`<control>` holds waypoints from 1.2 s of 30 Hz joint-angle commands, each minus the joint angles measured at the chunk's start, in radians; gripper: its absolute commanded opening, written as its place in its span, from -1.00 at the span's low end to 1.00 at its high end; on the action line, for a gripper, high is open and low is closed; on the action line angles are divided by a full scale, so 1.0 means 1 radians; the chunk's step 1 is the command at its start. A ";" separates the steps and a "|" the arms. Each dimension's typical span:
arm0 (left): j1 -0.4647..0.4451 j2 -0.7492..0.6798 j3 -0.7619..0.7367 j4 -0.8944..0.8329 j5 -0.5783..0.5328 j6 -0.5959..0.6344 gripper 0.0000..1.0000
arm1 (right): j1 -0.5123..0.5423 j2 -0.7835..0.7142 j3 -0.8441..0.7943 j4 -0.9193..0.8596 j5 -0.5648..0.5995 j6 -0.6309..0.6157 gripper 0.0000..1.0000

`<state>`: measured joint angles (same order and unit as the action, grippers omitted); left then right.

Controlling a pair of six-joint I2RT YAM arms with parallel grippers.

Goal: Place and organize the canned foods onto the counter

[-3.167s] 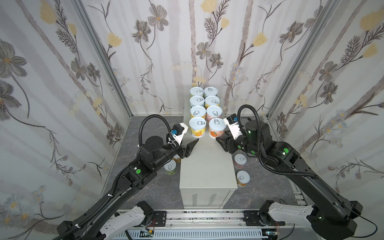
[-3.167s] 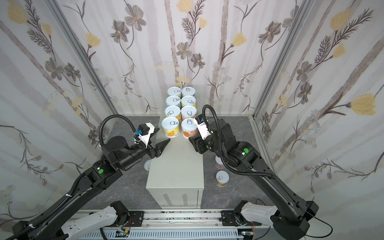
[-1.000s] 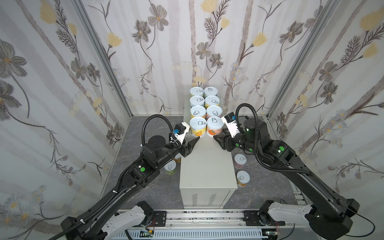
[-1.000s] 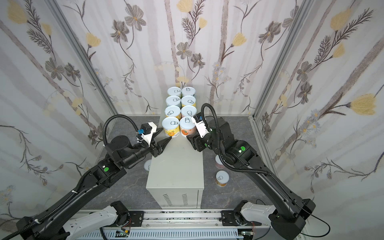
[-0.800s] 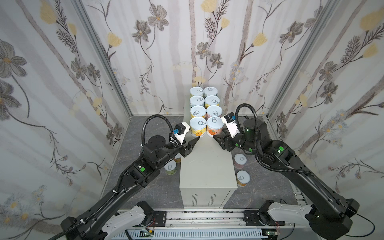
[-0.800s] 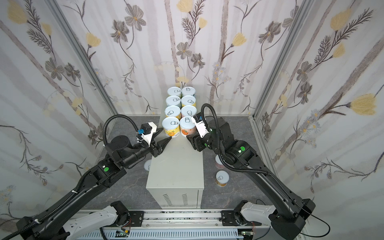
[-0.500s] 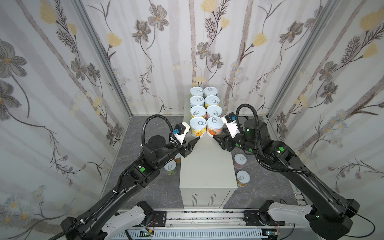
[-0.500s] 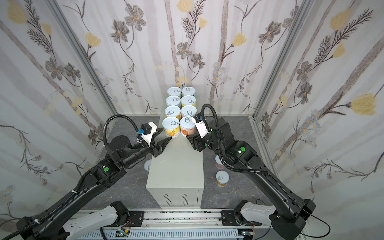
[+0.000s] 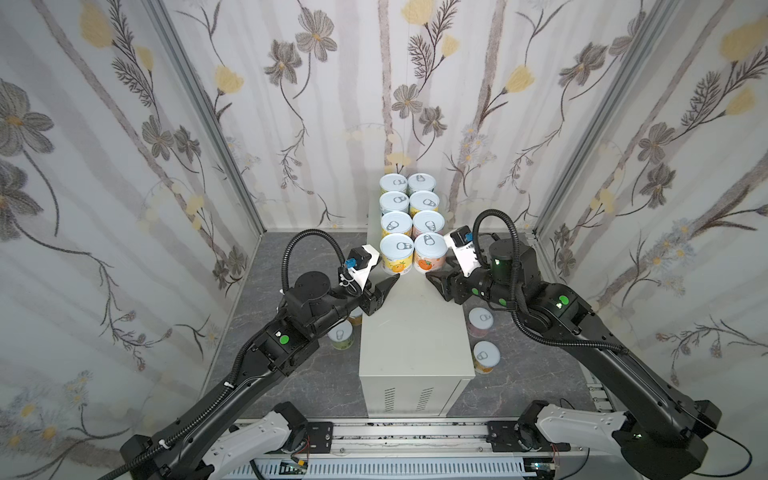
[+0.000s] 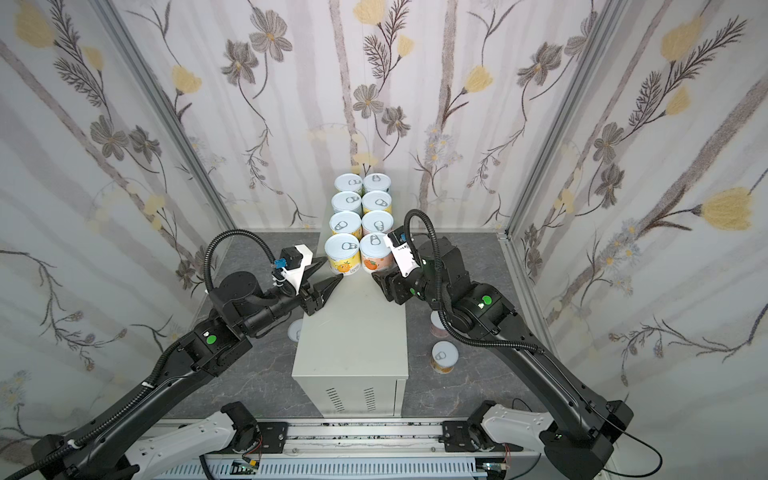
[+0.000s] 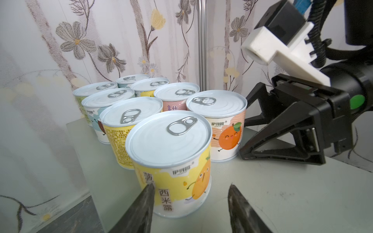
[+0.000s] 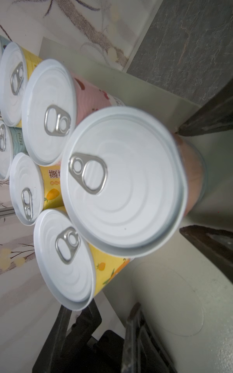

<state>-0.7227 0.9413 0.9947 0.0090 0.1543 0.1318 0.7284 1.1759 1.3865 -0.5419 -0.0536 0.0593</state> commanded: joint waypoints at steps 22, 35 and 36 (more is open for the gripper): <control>0.245 -0.200 -0.044 -0.636 -0.385 -0.143 1.00 | -0.122 -0.264 -0.090 -0.093 0.304 0.025 0.99; 0.339 0.129 0.015 -0.798 -0.144 -0.415 1.00 | -0.514 -0.175 -0.153 -0.066 0.014 0.065 0.99; 0.338 0.146 0.007 -0.797 -0.139 -0.441 1.00 | -0.525 -0.167 -0.164 -0.055 -0.005 0.071 0.99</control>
<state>-0.3820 1.0554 0.9966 -0.7258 -0.0208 -0.1883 0.2237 0.9977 1.2396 -0.6479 0.0307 0.1005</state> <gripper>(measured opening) 0.998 0.996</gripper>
